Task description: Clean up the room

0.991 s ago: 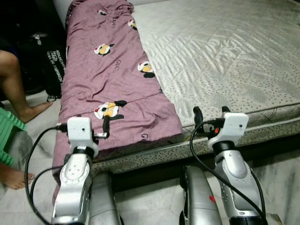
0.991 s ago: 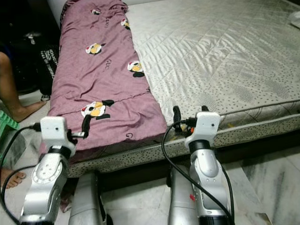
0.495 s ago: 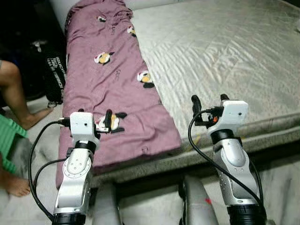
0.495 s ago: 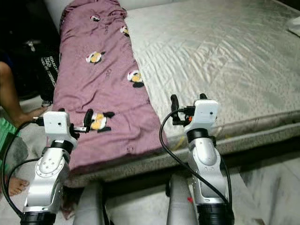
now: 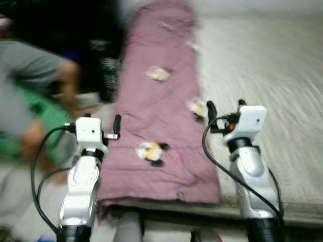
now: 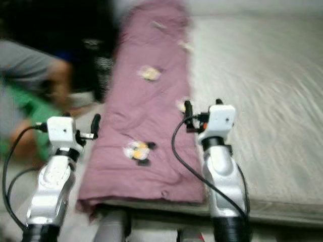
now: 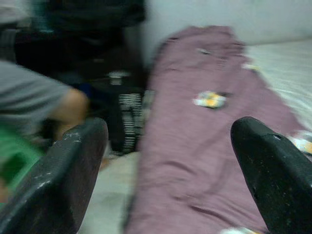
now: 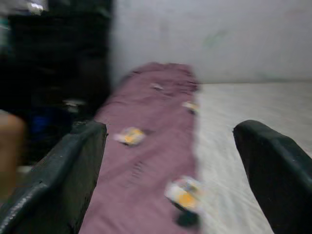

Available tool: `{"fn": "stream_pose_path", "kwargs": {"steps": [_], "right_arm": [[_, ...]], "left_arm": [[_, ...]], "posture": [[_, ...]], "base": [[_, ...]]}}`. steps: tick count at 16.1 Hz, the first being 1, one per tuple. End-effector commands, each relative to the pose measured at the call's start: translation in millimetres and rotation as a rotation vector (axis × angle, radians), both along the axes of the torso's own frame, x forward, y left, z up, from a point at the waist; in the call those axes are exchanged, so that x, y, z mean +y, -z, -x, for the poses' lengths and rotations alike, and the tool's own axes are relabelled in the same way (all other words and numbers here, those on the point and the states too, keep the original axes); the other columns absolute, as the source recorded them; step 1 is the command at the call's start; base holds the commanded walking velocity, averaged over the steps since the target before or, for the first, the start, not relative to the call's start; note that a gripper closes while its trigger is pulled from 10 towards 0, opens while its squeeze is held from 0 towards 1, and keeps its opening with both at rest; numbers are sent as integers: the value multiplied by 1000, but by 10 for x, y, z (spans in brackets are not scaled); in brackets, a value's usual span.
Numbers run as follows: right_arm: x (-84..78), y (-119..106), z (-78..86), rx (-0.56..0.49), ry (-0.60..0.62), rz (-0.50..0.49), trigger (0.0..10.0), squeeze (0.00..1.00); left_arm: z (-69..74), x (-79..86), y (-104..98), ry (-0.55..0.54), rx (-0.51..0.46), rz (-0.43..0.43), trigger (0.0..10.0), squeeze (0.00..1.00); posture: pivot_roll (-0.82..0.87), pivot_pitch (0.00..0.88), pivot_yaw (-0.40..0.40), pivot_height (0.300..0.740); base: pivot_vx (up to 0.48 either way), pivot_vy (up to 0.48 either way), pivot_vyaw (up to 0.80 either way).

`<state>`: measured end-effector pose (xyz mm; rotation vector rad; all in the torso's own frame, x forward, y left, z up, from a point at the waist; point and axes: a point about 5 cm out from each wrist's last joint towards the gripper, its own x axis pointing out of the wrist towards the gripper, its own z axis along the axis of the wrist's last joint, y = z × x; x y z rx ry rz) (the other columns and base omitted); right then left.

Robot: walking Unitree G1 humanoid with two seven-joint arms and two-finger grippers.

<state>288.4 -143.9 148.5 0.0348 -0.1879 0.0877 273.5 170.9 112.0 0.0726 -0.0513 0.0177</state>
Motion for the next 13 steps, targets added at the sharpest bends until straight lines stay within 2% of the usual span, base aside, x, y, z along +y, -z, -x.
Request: {"fn": "stream_pose_path", "kwargs": {"steps": [1,4,8,13], "right_arm": [[-83,28,21,12,33,8,10000,0],[-104,37,17,15,43,19,10000,0],[-108,88,47,34,47,24,10000,0],[-122,141,46,54,59,32,10000,0]], "left_arm": [[-31,-48,-13,14,-6,-6,10000,0],[-32,-44,-13,6,-11,-1,10000,0],[-36,-40,76,-35,50,-66,10000,0],[-34,-50,103,-21,62,-39,10000,0]], "posture": [[-125,0,69,740],[-118,0,62,740],[-112,0,59,740],[-111,0,57,740]], "base": [[0,0,0],[0,0,0],[0,0,0],[0,0,0]]}}
